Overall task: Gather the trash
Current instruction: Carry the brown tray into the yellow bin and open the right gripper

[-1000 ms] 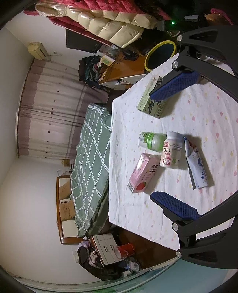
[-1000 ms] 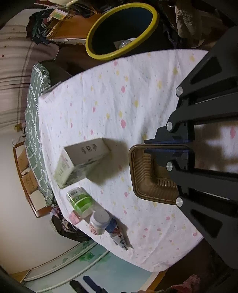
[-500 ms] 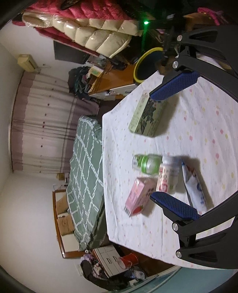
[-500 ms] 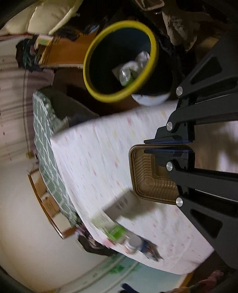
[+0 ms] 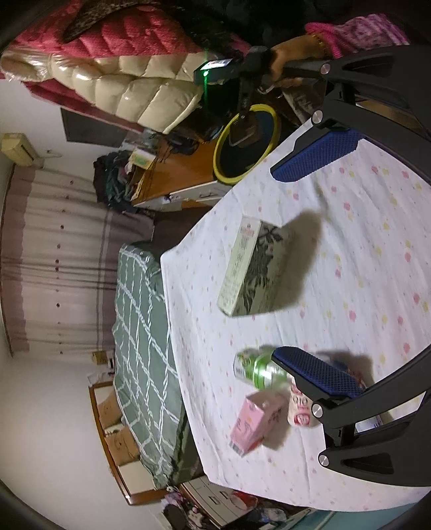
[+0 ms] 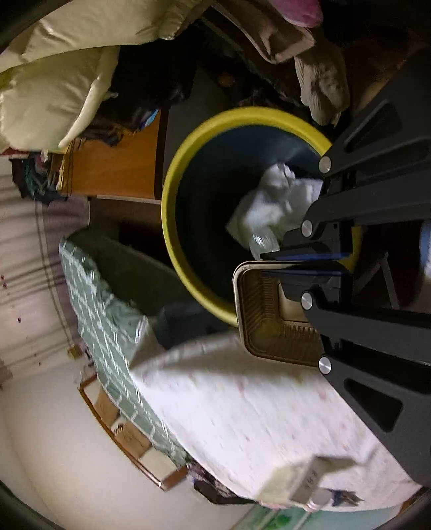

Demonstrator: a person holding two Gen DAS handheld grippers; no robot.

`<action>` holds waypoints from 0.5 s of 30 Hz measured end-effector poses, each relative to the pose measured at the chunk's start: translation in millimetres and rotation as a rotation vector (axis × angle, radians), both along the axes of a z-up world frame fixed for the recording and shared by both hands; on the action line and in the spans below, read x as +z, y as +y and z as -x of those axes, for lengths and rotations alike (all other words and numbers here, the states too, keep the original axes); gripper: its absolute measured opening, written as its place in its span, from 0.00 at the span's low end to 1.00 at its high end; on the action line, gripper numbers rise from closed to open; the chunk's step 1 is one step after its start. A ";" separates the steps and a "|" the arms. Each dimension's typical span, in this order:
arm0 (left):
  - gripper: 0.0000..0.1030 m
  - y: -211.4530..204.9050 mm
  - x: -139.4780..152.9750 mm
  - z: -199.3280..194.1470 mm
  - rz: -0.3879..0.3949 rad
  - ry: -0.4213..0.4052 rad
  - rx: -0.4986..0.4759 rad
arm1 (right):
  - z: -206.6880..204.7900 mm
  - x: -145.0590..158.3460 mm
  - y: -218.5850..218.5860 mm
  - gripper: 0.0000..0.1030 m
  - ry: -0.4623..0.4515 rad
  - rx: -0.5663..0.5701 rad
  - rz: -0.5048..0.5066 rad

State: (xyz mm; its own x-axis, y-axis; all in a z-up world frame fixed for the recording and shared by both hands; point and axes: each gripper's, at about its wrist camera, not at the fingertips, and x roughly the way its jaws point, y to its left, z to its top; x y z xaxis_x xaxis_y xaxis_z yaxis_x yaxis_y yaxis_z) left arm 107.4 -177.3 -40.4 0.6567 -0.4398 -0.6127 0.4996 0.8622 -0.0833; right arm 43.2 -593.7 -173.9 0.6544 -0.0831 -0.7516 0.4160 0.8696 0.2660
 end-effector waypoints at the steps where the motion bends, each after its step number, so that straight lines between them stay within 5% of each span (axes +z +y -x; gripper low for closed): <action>1: 0.95 -4.4 -0.3 -0.5 -0.003 0.001 -0.007 | -3.6 -4.0 -8.6 0.04 0.010 -0.016 -0.001; 12: 0.95 -33.8 -4.5 -7.1 -0.037 0.011 -0.042 | -25.3 -34.9 -59.3 0.05 0.083 -0.099 -0.001; 13: 0.95 -36.3 -5.0 -7.7 -0.039 0.013 -0.045 | -26.6 -37.0 -61.7 0.09 0.090 -0.101 -0.004; 15: 0.95 -40.5 -4.3 -8.4 -0.042 0.010 -0.051 | -26.2 -38.5 -65.0 0.34 0.089 -0.118 -0.002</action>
State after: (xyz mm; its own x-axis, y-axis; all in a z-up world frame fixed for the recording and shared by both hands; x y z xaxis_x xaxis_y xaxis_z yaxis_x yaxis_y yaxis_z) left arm 115.8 -217.8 -44.7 0.6279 -0.4462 -0.6377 0.5419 0.8388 -0.0533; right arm 69.4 -658.8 -212.4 0.5709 -0.1542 -0.8064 0.5376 0.8126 0.2252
